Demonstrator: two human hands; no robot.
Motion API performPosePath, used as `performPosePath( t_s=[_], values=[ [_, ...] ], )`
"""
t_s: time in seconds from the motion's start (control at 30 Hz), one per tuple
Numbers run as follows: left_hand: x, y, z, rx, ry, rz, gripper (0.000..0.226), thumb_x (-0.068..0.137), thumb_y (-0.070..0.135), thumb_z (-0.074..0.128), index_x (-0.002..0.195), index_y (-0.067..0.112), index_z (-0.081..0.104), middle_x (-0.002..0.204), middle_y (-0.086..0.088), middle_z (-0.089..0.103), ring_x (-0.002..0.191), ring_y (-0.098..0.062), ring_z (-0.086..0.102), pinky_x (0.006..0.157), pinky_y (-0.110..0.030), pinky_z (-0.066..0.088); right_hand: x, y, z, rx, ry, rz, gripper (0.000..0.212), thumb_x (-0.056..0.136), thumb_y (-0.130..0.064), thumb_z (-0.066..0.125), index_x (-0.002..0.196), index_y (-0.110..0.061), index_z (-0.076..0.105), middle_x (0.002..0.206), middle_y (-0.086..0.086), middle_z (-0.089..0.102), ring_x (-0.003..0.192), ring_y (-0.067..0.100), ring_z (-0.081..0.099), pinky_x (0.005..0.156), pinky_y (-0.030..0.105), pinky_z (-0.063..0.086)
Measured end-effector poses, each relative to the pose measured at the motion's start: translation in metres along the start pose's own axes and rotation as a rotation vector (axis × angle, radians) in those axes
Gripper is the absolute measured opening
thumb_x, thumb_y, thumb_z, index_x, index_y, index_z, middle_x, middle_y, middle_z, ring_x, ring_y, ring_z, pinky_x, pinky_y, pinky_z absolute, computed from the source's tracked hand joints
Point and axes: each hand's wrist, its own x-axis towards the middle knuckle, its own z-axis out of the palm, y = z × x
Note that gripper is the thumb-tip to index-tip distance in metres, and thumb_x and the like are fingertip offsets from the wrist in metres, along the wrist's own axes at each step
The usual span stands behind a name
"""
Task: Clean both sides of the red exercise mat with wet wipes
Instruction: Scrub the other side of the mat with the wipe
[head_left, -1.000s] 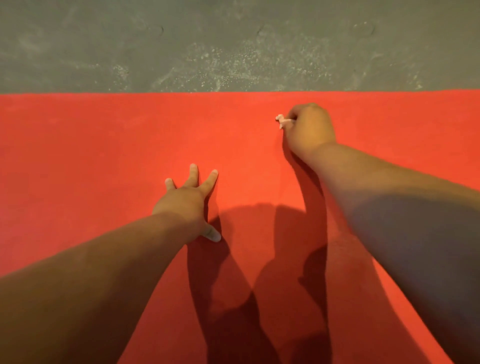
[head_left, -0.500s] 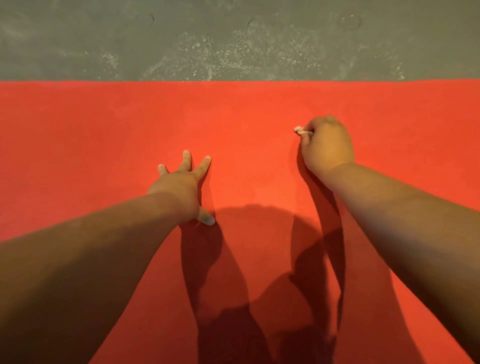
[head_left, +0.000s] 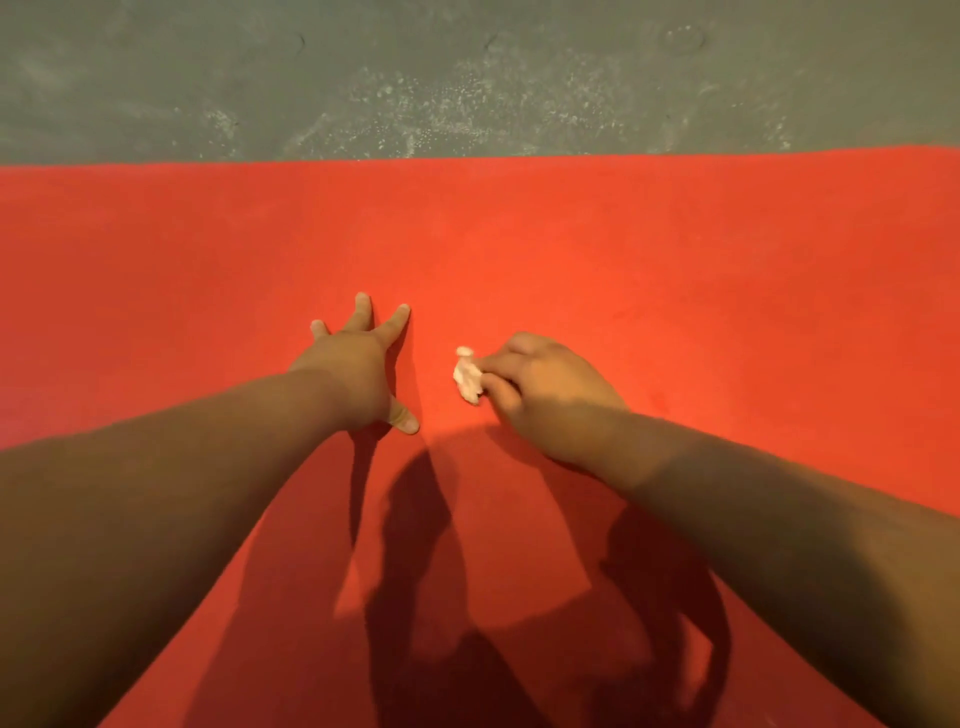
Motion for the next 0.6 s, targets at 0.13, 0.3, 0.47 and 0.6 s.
performPosePath(
  t_s=[0.13, 0.3, 0.47, 0.6],
  values=[
    [-0.026, 0.018, 0.025, -0.086, 0.297, 0.271, 0.098, 0.074, 0.034, 0.077, 0.152, 0.031, 0.018, 0.16, -0.005, 0.014, 0.145, -0.028, 0.017, 0.115, -0.049, 0.025, -0.025, 0.041, -0.018, -0.15, 0.249, 0.144, 0.032, 0.087, -0.023, 0.048, 0.112, -0.016, 0.068, 0.104, 0.009, 0.062, 0.1, 0.033, 0.056, 0.089, 0.038, 0.044],
    [-0.016, 0.044, 0.046, -0.054, 0.542, 0.663, 0.044, 0.082, 0.029, 0.062, 0.123, 0.014, 0.064, 0.115, -0.011, 0.063, 0.095, -0.035, 0.06, 0.086, -0.039, 0.051, -0.053, 0.076, -0.025, -0.358, 0.287, 0.314, 0.047, 0.087, -0.041, 0.042, 0.128, -0.023, 0.056, 0.14, 0.011, 0.047, 0.13, 0.032, 0.042, 0.107, 0.047, 0.033],
    [0.011, 0.036, 0.032, 0.214, 0.578, 0.823, 0.033, 0.092, 0.028, 0.044, 0.086, 0.01, 0.072, 0.076, -0.009, 0.062, 0.065, -0.031, 0.057, 0.062, -0.035, 0.051, -0.057, 0.081, -0.021, -0.339, 0.298, 0.305, 0.054, 0.088, -0.047, 0.033, 0.135, -0.027, 0.051, 0.148, 0.008, 0.04, 0.136, 0.028, 0.036, 0.112, 0.045, 0.024],
    [0.012, -0.018, 0.018, 0.111, 0.664, 0.494, 0.035, 0.091, 0.025, 0.045, 0.09, 0.006, 0.074, 0.083, -0.016, 0.062, 0.076, -0.038, 0.06, 0.07, -0.04, 0.05, -0.058, 0.082, -0.019, -0.346, 0.327, 0.305, 0.052, 0.086, -0.046, 0.037, 0.133, -0.027, 0.052, 0.147, 0.007, 0.041, 0.136, 0.027, 0.037, 0.113, 0.044, 0.024]
  ],
)
